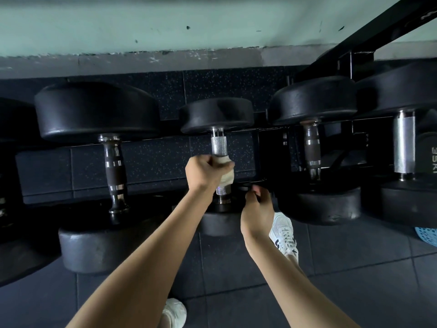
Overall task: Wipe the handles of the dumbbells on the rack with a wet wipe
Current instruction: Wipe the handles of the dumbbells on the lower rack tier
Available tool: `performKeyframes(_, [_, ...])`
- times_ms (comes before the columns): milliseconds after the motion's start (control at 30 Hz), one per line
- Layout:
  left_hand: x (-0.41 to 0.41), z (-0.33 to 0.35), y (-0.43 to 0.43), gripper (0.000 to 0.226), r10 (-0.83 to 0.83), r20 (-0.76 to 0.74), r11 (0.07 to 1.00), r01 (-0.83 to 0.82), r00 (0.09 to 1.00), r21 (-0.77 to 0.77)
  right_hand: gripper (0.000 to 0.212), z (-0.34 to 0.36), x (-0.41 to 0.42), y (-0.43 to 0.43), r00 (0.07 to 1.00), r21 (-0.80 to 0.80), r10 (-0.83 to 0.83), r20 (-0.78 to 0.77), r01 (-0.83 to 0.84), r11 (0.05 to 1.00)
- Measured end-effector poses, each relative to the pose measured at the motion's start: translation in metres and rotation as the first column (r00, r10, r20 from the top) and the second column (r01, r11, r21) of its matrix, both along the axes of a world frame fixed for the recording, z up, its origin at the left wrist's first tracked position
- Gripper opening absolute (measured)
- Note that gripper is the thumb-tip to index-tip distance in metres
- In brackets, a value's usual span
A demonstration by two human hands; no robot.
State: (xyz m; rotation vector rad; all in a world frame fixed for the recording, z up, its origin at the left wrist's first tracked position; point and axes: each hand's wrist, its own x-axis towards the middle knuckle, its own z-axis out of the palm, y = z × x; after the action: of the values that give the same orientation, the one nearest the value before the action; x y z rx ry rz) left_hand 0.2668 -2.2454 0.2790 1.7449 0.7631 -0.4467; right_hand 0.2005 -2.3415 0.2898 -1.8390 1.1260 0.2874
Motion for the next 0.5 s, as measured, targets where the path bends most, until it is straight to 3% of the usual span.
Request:
performKeyframes(67, [0.004, -0.001, -0.003, 0.022, 0.083, -0.026, 0.981, -0.087, 0.996, -0.175, 0.032, -0.002, 0.000, -0.001, 1.000, -0.001, -0.001, -0.003, 0.001, 1.000])
performKeyframes(133, [0.016, 0.001, -0.002, 0.037, 0.155, -0.041, 0.951, -0.160, 0.987, -0.264, 0.032, -0.003, 0.000, -0.002, 1.000, -0.011, 0.001, -0.011, -0.001, 1.000])
performKeyframes(267, [0.046, 0.013, 0.000, 0.030, 0.253, -0.059, 0.948, -0.259, 0.966, -0.183, 0.031, -0.004, 0.000, -0.002, 1.000, -0.011, 0.006, -0.009, -0.006, 1.000])
performKeyframes(500, [0.036, 0.009, -0.006, 0.021, 0.133, 0.040, 0.991, -0.132, 0.990, -0.034, 0.028, -0.002, 0.001, -0.002, 1.000, -0.010, 0.020, -0.012, -0.020, 1.000])
